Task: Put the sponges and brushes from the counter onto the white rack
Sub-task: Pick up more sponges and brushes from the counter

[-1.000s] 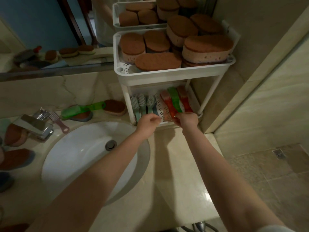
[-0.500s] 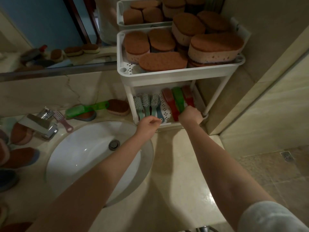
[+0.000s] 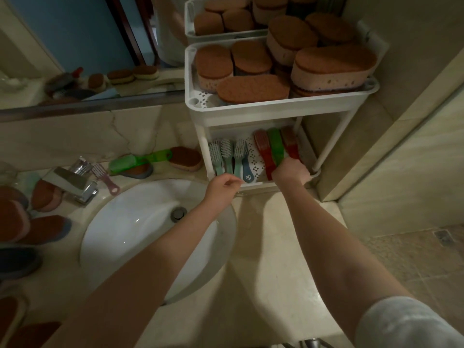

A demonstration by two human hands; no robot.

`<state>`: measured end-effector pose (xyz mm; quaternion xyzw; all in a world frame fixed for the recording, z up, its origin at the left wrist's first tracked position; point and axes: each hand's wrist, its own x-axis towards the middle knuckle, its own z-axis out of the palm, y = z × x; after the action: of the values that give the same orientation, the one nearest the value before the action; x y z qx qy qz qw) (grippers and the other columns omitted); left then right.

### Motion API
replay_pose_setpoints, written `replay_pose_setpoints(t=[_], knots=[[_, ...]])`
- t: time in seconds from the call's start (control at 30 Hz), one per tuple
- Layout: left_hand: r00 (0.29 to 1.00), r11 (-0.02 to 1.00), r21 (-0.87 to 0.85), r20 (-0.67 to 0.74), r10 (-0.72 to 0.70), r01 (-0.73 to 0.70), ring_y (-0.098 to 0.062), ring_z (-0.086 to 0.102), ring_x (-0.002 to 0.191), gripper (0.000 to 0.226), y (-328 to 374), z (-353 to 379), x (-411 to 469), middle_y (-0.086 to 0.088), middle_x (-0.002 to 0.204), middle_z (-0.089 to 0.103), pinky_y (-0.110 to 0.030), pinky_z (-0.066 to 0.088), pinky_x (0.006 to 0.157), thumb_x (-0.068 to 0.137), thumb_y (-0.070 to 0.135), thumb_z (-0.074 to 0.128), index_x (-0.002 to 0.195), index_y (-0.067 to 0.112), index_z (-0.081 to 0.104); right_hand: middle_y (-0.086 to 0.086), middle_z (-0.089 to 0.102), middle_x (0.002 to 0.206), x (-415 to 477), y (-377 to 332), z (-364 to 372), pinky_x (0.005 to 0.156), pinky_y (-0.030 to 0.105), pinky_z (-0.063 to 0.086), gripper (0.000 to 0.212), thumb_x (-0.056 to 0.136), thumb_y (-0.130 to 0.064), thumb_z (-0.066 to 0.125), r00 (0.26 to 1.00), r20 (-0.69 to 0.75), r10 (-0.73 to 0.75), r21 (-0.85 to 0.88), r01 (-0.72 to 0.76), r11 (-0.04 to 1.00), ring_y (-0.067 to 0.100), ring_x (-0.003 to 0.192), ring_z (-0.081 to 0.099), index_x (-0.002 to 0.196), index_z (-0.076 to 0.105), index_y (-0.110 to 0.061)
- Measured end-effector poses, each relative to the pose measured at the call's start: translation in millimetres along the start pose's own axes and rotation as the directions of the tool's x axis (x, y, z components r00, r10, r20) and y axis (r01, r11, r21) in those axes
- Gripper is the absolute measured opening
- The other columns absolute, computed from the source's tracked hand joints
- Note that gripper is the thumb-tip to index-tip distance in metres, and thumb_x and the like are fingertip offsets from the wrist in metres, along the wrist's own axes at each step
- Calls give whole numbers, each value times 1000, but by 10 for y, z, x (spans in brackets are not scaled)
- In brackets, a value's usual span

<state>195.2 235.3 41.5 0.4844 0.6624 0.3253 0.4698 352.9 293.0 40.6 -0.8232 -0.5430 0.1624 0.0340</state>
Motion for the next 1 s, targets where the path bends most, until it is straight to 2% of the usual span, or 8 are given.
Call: replay_pose_setpoints(t=[0.1, 0.23, 0.4, 0.53, 0.63, 0.73, 0.83, 1.0], knots=[[1000, 1000, -3, -15, -5, 5, -12, 54, 85, 12, -5, -72, -25, 0, 89, 62, -19, 41, 71, 90, 11, 56, 94, 8, 68, 8, 67, 98, -55, -1, -16, 66, 30, 43, 19, 89, -19, 56, 1000, 4, -9, 30, 9, 1000, 26, 92, 65, 103, 65, -9], [1000, 1000, 6, -12, -7, 7, -11, 54, 79, 11, -51, -239, -84, 1, 88, 61, -23, 42, 70, 91, 14, 56, 95, 12, 67, 6, 62, 87, -291, -34, -47, 65, 30, 42, 29, 92, -35, 55, 995, -94, -34, 97, 44, 994, 27, 83, 64, 102, 62, -9], [999, 1000, 8, -53, 7, -6, -19, 60, 91, 7, -256, -711, -278, -4, 94, 65, -28, 43, 77, 89, 19, 59, 92, 16, 65, 12, 66, 88, -906, -337, 88, 65, 29, 39, 32, 93, -37, 49, 957, -187, -220, 215, 258, 942, 31, 86, 64, 96, 65, -9], [996, 1000, -5, -92, 13, -13, -16, 60, 90, 12, -535, -1318, -545, -5, 96, 66, -24, 42, 72, 90, 17, 59, 98, 11, 65, 5, 61, 80, -1444, -798, 264, 65, 27, 40, 23, 90, -34, 54, 922, -92, -377, 278, 387, 879, 26, 82, 61, 90, 65, -14], [991, 1000, 20, -130, 18, -15, -13, 58, 82, 5, -833, -1873, -781, -1, 88, 64, -23, 41, 72, 88, 17, 61, 92, 14, 64, 2, 64, 79, -1844, -1178, 465, 65, 28, 43, 19, 88, -38, 55, 862, -8, -507, 306, 485, 819, 22, 80, 60, 85, 63, -21], [974, 999, 46, -226, 31, -21, -11, 57, 75, 3, -1164, -2412, -1057, 2, 78, 63, -18, 42, 69, 86, 12, 63, 88, 13, 65, -1, 60, 75, -2244, -1540, 716, 63, 26, 38, 17, 87, -32, 61, 779, 123, -615, 363, 542, 758, 22, 81, 60, 89, 65, -16], [951, 995, 94, -308, 1, 30, -12, 56, 77, 7, -1512, -2866, -1396, 0, 83, 62, -24, 42, 76, 86, 11, 63, 92, 9, 67, 0, 62, 81, -2629, -1824, 994, 61, 27, 38, 19, 84, -34, 66, 650, 278, -707, 345, 620, 705, 17, 80, 57, 93, 67, -17], [937, 964, 203, -335, -94, 169, -17, 57, 93, 19, -2143, -3305, -1964, -1, 95, 61, -29, 44, 83, 83, 15, 66, 101, 8, 65, 5, 65, 105, -3194, -2090, 1374, 81, 28, 45, 37, 78, -33, 75, 314, 605, -732, 305, 757, 578, 18, 91, 57, 109, 63, -14]])
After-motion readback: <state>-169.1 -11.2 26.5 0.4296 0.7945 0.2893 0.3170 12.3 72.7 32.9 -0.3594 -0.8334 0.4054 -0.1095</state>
